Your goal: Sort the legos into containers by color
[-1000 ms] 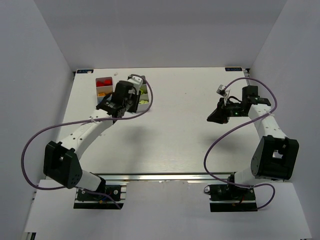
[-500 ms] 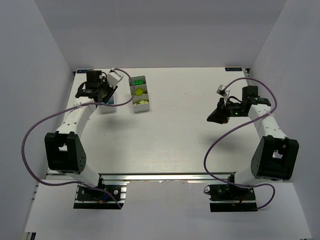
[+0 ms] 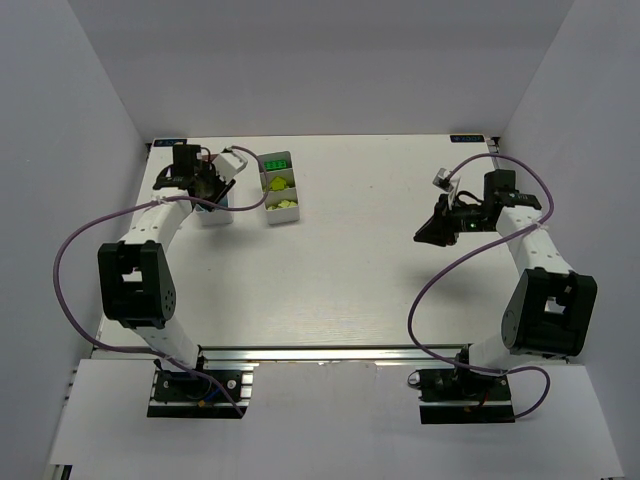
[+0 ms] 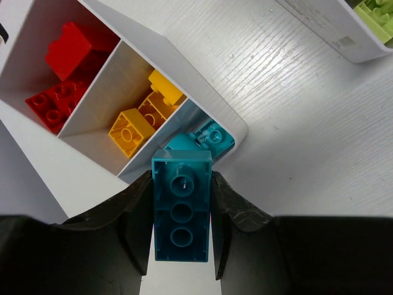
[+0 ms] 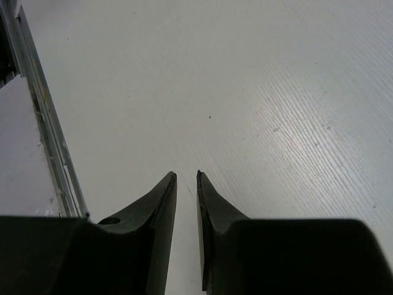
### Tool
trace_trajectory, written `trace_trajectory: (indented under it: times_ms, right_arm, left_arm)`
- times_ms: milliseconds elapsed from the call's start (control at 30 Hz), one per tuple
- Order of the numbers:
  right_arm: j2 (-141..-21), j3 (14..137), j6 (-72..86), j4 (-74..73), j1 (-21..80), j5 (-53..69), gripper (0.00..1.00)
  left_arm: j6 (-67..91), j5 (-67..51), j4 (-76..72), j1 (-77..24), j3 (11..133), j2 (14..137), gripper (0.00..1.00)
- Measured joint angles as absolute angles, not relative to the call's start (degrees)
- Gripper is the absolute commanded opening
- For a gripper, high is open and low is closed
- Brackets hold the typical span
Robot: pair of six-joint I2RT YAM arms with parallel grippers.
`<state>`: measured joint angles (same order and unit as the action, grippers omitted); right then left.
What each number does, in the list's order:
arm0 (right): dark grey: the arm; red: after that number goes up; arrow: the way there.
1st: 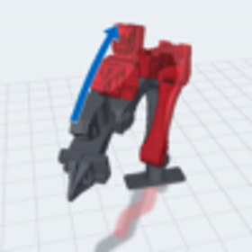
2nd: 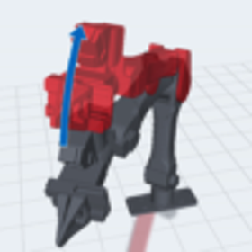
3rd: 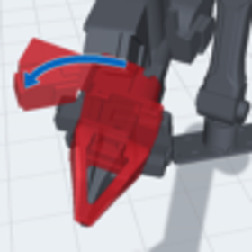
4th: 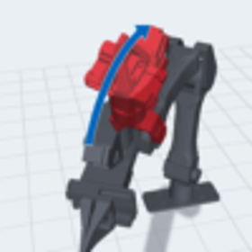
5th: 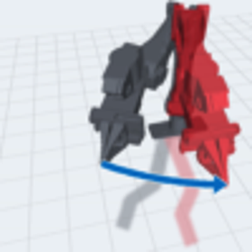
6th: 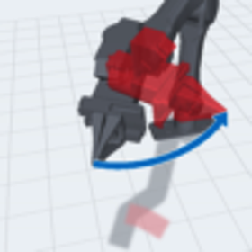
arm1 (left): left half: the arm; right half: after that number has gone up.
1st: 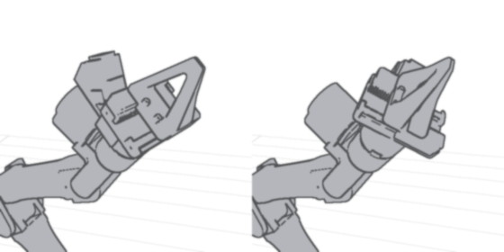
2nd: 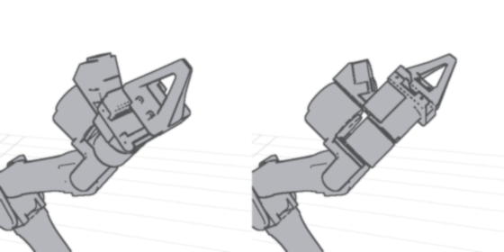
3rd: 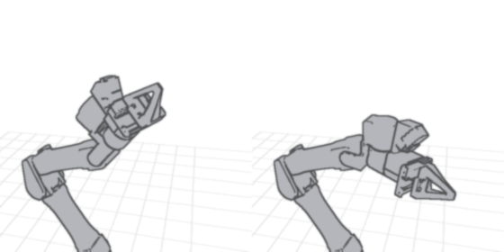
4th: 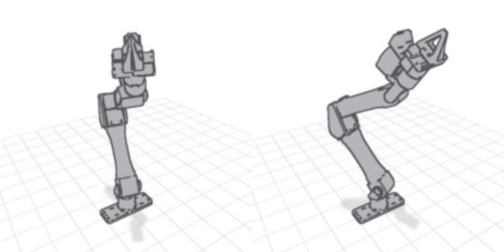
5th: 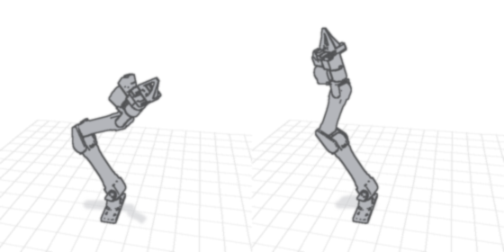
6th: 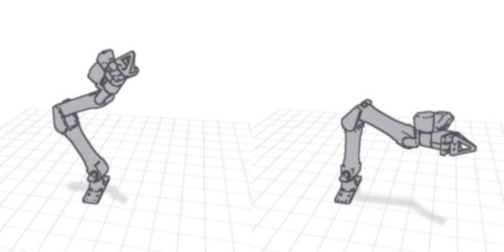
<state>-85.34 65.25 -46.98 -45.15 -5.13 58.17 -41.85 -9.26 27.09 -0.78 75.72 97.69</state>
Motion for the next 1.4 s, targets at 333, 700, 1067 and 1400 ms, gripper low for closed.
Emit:
trace_trajectory:
  times_ms: [333,700,1067,1400]
  right_arm:
    - [-86.11,66.0,-47.16,-46.22,-5.13,58.0,0.26]
    - [-87.29,67.07,-47.81,-47.09,-5.13,57.95,0.27]
    - [-87.64,67.09,-48.31,-47.99,-5.13,57.98,0.27]
    - [-87.81,67.09,-48.51,-48.14,-5.13,58.02,0.27]
  left_arm:
    - [-46.35,-9.93,23.66,-0.47,74.94,97.78,0.12]
    - [-48.97,-9.91,22.06,-0.47,74.89,100.95,0.32]
    - [-49.25,-9.58,20.12,-0.47,74.89,101.41,0.37]
    - [-48.82,-9.5,19.09,-0.47,74.89,102.98,0.98]
